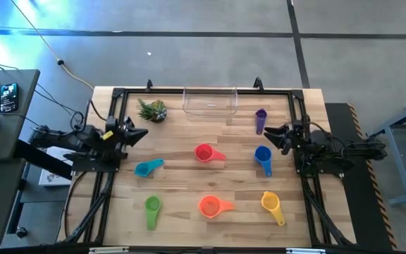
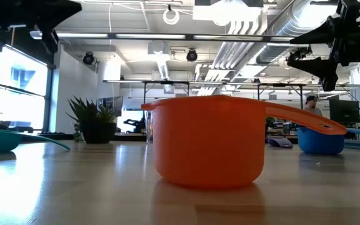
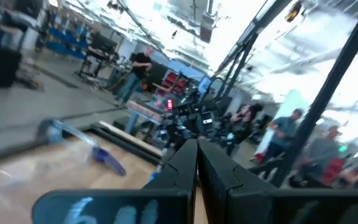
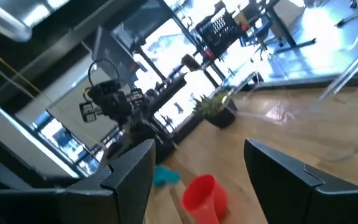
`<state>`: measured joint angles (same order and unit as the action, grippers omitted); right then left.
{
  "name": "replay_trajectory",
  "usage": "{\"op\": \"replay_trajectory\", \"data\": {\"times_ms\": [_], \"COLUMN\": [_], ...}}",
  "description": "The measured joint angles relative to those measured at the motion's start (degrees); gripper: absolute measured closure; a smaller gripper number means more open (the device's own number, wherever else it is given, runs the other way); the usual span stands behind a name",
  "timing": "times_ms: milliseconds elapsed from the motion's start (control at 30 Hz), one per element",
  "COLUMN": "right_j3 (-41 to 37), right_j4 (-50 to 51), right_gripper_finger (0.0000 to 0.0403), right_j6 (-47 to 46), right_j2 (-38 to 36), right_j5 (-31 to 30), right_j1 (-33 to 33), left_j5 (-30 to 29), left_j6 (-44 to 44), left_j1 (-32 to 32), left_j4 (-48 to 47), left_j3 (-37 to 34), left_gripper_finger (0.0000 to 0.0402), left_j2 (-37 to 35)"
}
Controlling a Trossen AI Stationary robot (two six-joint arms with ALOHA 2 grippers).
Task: Nest measuring cups in basket
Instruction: Stack the red measuring cup on the orange measuring cup
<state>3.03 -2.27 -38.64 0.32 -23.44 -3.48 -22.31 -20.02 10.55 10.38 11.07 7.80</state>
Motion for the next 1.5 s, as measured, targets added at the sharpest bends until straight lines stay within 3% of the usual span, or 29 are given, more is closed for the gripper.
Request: {"op": "replay_trajectory", "data": {"times_ms": [300,633,833,1200,1367,1500], "right_j3": [0.0,0.0,2.8,12.3,16.4,20.2], "right_j4": [-6.8,-9.4,-9.8,0.0,3.7,8.4], "right_gripper_finger": [0.0164,0.0164,0.0164,0.0164,0.0164,0.0164], "right_j6": [3.0,3.2,6.8,10.4,10.4,10.5], "right_j2": [0.0,0.0,0.0,0.9,6.0,11.5], "right_j5": [-0.5,-0.5,-0.4,0.0,0.7,2.0], "right_j1": [0.0,0.0,0.0,0.0,0.0,0.0], "left_j5": [-3.8,-3.3,2.3,13.6,14.5,14.5], "left_j6": [12.7,19.7,20.3,20.2,22.1,24.6], "left_j1": [0.0,-4.8,-8.2,-11.0,-10.9,-10.9], "left_j4": [-0.3,0.4,-0.1,-0.4,-0.8,-7.0], "left_j3": [11.0,23.1,29.4,31.9,35.1,39.2], "left_gripper_finger": [0.0391,0.031,0.0279,0.0286,0.0286,0.0286], "left_j2": [16.9,33.8,42.3,55.2,61.7,66.6]}}
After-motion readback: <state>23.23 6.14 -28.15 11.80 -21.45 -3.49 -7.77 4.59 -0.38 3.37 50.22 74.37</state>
